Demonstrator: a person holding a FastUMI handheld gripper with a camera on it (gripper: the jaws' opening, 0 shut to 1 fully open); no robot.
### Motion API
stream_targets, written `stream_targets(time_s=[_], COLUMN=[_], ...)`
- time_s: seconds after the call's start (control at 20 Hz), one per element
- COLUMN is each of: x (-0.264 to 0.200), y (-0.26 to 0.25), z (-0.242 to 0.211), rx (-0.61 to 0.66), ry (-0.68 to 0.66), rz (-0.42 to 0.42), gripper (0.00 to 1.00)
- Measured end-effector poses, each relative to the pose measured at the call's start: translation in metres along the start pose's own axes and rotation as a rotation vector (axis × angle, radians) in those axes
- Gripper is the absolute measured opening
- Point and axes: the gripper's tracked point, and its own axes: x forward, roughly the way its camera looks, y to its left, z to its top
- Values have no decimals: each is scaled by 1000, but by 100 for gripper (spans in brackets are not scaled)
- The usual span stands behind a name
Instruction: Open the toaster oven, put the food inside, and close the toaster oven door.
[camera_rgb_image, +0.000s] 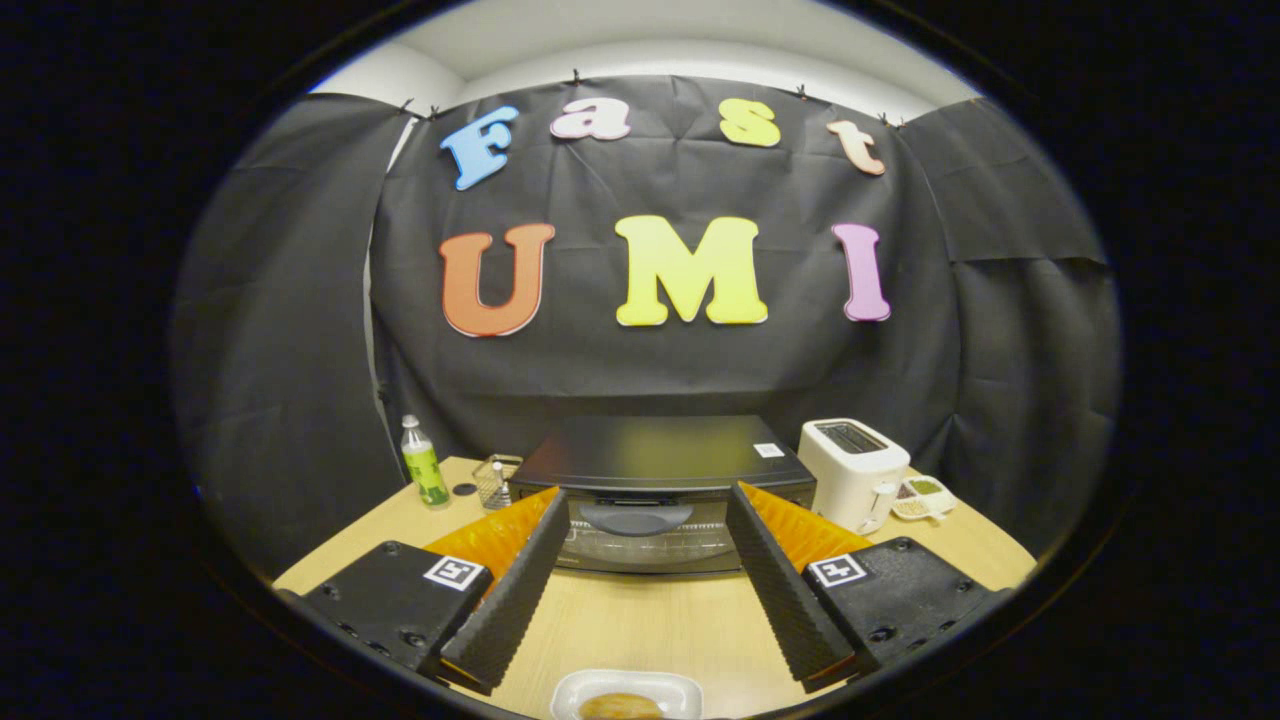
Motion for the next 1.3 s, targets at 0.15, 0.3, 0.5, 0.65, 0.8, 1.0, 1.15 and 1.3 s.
stream_targets(time_s=[0.15,0.3,0.5,0.65,0.8,1.0,1.15,1.3], x=[35,61,89,107,120,133,140,137], y=[4,11,16,14,11,9,5,6], z=[-11,-18,-17,-23,-29,-39,-41,-45], rx=[-17,-33,-4,22,12,27,33,11], ry=[50,81,94,143,189,236,245,248], rz=[5,22,29,21,-6,-20,-46,-69], gripper=[100,100,100,100,100,100,100,100])
